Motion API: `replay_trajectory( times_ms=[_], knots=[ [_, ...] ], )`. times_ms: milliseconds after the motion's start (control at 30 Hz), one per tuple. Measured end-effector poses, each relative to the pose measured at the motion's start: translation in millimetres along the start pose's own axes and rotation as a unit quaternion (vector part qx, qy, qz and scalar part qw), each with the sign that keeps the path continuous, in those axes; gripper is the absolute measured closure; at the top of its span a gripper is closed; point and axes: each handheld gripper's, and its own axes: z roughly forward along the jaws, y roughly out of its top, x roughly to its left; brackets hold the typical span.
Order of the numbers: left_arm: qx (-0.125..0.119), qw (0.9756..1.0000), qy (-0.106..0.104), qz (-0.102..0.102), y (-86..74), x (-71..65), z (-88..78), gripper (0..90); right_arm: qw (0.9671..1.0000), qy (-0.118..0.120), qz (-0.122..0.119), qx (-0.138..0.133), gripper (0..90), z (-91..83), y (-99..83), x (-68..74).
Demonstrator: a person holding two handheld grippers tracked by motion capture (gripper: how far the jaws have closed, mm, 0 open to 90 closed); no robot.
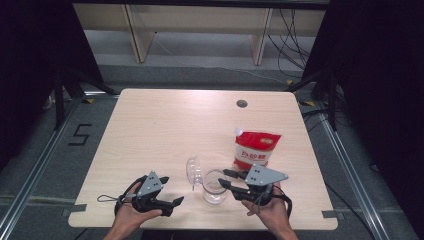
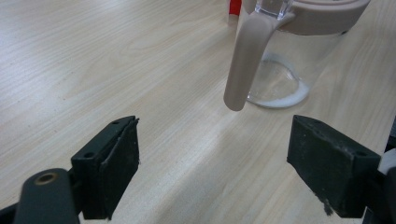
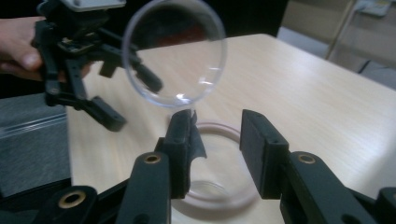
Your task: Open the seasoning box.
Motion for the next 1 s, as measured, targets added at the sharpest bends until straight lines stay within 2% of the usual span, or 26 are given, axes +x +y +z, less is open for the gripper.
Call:
replay_trajectory(
  times_ms=[33,67,167,200,233,267,333,367,400,533,567,633,667,700,733,833,900,1000],
  knots=[
    [0.0,0.9999,0.001,-0.014,-0.6,-1.2,0.1,16.5,0.9998,-0.009,0.014,-0.005,63.0,-3.6,-2.4,-1.5],
    [-0.001,0.9999,0.002,-0.01,-0.7,-0.5,0.1,16.5,0.9999,-0.004,0.01,0.0,61.4,-7.3,-3.7,-6.8],
    [-0.003,0.9998,0.005,-0.018,-1.2,-0.1,0.6,16.5,0.9998,-0.014,0.014,-0.002,58.2,-15.9,-9.8,-16.1],
    [-0.005,0.9997,0.004,-0.022,-1.3,-0.3,1.1,16.5,0.9996,-0.022,0.017,0.001,57.2,-19.3,-11.4,-18.4],
    [-0.009,0.9997,0.003,-0.023,-1.6,-0.2,2.2,16.4,0.9994,-0.032,0.014,-0.008,56.5,-20.1,-13.8,-20.6],
    [-0.005,0.9998,0.003,-0.019,-1.3,-0.1,1.4,16.5,0.9993,-0.03,0.022,0.0,55.5,-23.6,-15.4,-22.6],
    [0.0,0.9999,0.005,-0.012,-0.8,0.3,0.7,16.5,0.9989,-0.04,0.026,-0.002,53.5,-28.3,-19.2,-26.2],
    [-0.002,0.9999,0.004,-0.016,-0.9,-0.5,0.9,16.5,0.9984,-0.046,0.034,-0.005,53.0,-30.1,-21.2,-27.5],
    [0.0,0.9999,0.006,-0.013,-0.9,0.1,0.8,16.4,0.999,-0.038,0.025,-0.005,52.3,-32.4,-22.6,-31.3],
    [-0.011,0.9997,0.006,-0.022,-1.4,-0.1,2.5,16.4,0.9978,-0.05,0.044,-0.001,47.4,-41.8,-28.6,-36.4],
    [-0.009,0.9997,0.006,-0.021,-1.0,-0.2,2.0,16.5,0.9981,-0.051,0.035,-0.003,45.9,-44.1,-30.0,-39.8],
    [-0.005,0.9998,0.007,-0.017,-0.2,0.1,1.4,16.4,0.9969,-0.062,0.049,0.0,43.4,-49.0,-32.9,-42.4],
    [-0.006,0.9998,0.007,-0.018,0.2,0.0,1.8,16.4,0.9968,-0.069,0.04,-0.008,42.0,-50.0,-34.9,-45.9],
    [-0.006,0.9998,0.008,-0.02,0.8,-0.4,2.2,16.4,0.9964,-0.067,0.051,-0.005,40.9,-52.6,-36.9,-47.5],
    [0.0,0.9999,0.01,-0.013,1.3,0.3,1.8,16.4,0.9956,-0.073,0.059,-0.001,40.0,-54.7,-39.2,-48.3],
    [-0.003,0.9998,0.007,-0.015,1.2,0.4,3.6,16.4,0.9953,-0.082,0.051,0.0,38.1,-58.2,-46.4,-57.2],
    [-0.005,0.9998,0.008,-0.018,1.0,0.1,3.3,16.4,0.9932,-0.092,0.071,0.004,36.7,-61.4,-50.0,-59.2],
    [-0.007,0.9999,0.01,-0.009,1.1,1.3,3.0,16.4,0.9914,-0.104,0.079,0.004,33.9,-65.2,-54.2,-64.6]
  ],
)
